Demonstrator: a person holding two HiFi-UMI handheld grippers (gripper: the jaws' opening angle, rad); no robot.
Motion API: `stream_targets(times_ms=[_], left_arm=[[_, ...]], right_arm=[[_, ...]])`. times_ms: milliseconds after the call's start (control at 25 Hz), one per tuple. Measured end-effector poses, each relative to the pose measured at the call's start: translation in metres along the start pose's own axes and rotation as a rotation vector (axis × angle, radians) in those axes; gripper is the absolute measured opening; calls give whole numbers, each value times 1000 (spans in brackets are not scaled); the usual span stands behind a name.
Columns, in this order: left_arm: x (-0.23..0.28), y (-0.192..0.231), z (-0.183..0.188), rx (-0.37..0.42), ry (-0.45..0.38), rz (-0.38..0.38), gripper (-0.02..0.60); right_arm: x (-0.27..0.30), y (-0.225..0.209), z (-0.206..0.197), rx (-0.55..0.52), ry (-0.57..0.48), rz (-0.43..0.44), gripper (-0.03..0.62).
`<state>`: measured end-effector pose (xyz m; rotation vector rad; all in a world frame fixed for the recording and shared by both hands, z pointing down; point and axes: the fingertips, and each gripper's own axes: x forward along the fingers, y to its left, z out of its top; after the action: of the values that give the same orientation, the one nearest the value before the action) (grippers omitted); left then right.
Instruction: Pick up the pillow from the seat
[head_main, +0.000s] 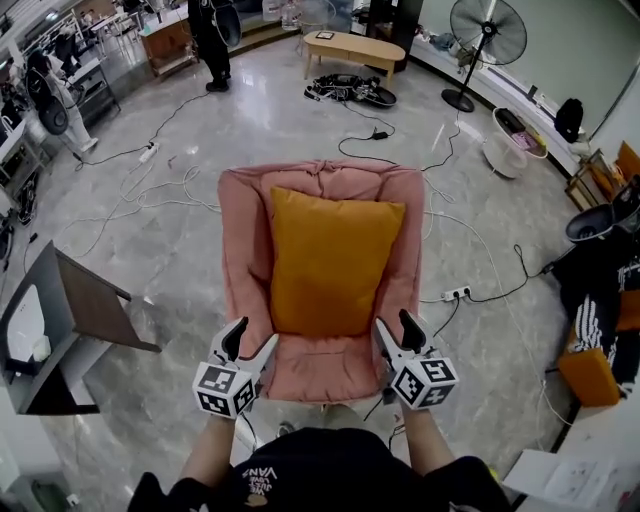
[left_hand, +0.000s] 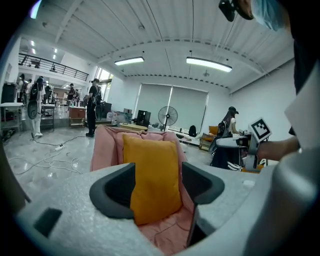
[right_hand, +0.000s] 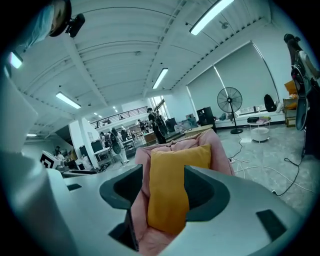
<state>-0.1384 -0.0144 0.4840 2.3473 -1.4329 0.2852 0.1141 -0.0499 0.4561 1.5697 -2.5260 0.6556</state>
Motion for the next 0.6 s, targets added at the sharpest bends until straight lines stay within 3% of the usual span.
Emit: stream_targets(times_ms=[320,600], left_arm=[[55,25,7,16,31,52,287],[97,36,18,59,63,88,287]], right_arm=[[45,-46,6,14,41,9,245],[94,-71,15,3,74,65,245]])
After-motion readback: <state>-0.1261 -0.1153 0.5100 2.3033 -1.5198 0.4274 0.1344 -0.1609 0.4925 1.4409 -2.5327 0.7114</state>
